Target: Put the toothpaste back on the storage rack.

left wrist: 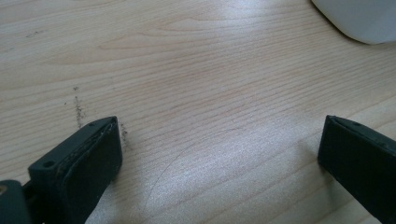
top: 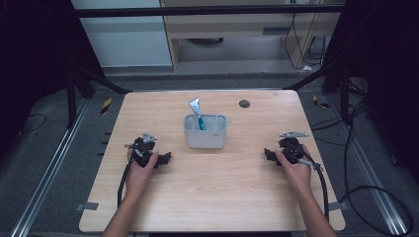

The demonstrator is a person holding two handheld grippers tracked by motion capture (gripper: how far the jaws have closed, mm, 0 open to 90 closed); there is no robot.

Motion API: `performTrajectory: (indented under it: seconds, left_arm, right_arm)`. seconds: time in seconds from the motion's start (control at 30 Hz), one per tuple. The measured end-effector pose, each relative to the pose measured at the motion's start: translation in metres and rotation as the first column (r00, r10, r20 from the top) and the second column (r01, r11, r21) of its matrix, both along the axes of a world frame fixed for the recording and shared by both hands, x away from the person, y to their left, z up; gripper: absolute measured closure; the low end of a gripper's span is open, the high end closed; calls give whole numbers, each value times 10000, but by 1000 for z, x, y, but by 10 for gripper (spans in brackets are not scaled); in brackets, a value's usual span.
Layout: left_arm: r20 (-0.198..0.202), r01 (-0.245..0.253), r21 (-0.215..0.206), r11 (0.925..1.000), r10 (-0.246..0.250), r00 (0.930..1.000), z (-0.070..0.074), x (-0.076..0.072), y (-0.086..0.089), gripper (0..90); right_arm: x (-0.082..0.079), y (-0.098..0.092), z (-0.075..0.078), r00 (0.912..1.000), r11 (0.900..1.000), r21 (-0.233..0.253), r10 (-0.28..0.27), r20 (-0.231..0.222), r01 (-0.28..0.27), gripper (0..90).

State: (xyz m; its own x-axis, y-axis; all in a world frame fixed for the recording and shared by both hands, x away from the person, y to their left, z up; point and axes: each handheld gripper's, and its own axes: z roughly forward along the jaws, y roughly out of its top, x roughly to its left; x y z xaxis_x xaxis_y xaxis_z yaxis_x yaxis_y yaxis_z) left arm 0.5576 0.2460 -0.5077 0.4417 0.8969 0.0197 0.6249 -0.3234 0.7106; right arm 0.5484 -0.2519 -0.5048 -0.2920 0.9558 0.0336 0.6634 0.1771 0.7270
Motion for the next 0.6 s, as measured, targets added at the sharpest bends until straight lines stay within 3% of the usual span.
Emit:
performTrajectory:
  seconds: [0.1, 0.27, 0.37, 0.6]
  left_arm:
    - [0, 0, 0, 10000, 0, 10000, 0, 0, 0, 0]
    - [5, 0, 8, 10000, 0, 10000, 0, 0, 0, 0]
    - [14, 2, 12, 10000, -2, 10000, 0, 0, 0, 0]
    - [27, 8, -3, 10000, -8, 10000, 0, -2, 0, 0]
  right_arm:
    - [0, 1, -2, 9999, 10000, -9, -63, -93, 63, 97]
    - [0, 5, -6, 9997, 9992, -385, 52, 218, -44, 56]
    - [0, 6, -6, 9998, 9993, -367, 50, 199, -43, 50]
    - [-5, 10, -7, 9985, 9980, -323, -545, 109, 548, 25]
